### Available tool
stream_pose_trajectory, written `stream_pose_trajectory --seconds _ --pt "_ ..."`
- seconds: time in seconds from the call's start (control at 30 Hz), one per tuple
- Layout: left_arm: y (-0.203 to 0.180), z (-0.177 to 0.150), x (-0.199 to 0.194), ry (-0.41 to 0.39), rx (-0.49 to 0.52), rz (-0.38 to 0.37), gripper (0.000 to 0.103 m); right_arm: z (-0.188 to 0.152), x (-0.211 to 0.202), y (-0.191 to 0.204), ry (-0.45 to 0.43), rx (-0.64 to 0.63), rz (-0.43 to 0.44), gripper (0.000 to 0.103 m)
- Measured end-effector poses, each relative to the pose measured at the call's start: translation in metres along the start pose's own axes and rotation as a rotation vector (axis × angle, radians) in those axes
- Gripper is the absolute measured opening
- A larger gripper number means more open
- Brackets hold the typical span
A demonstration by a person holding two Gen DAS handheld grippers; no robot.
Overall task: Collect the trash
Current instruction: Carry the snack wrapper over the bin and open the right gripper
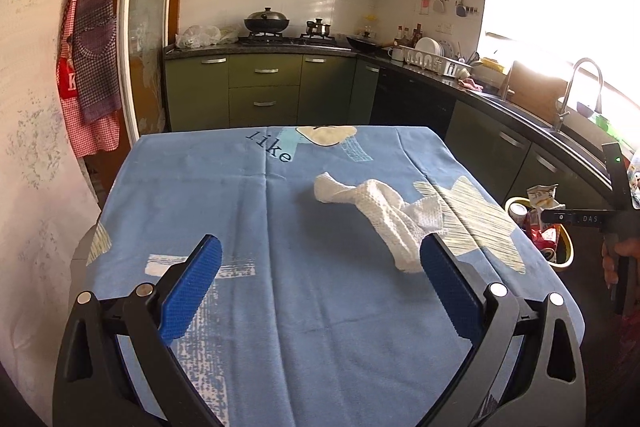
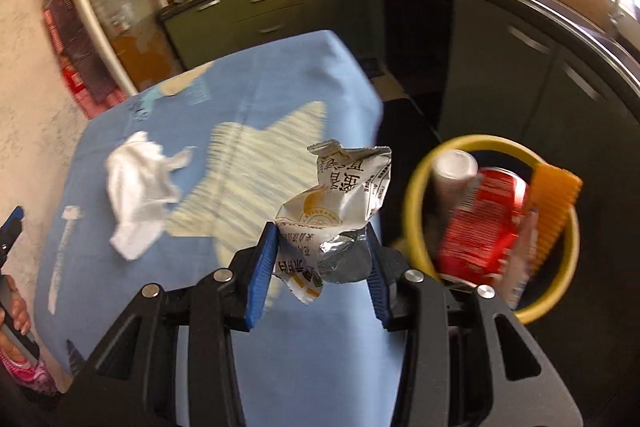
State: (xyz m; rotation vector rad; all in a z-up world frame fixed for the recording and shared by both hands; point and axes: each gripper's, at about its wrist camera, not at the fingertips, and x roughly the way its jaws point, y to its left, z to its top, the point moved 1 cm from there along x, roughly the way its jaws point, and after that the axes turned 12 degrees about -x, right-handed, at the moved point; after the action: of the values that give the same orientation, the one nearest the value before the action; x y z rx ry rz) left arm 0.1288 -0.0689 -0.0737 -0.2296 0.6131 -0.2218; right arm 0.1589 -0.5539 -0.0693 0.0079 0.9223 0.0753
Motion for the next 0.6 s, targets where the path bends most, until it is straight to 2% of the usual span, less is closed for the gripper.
stream_pose_trajectory --seconds 0.13,0.2,0.33,0.47,0.6 --pt "-0.025 -0.002 0.009 0.017 0.039 -0.020 0.098 -0.011 -0.003 -0.070 0.018 0.106 -0.122 0.041" --pt "-0.035 -0.003 0.013 0.027 0.052 -0.027 0.098 -0.010 0.003 -0.094 0.038 0.149 -0.146 0.041" --pt "-0.049 -0.003 0.015 0.030 0.076 -0.024 0.098 0.000 0.024 -0.133 0.060 0.224 -0.117 0.041" --pt "-0.054 -0.003 0.013 0.026 0.087 -0.012 0.098 0.010 0.043 -0.157 0.070 0.283 -0.075 0.041" --pt "-0.052 -0.003 0.013 0.032 0.088 0.000 0.098 0.015 0.055 -0.176 0.074 0.343 -0.071 0.041"
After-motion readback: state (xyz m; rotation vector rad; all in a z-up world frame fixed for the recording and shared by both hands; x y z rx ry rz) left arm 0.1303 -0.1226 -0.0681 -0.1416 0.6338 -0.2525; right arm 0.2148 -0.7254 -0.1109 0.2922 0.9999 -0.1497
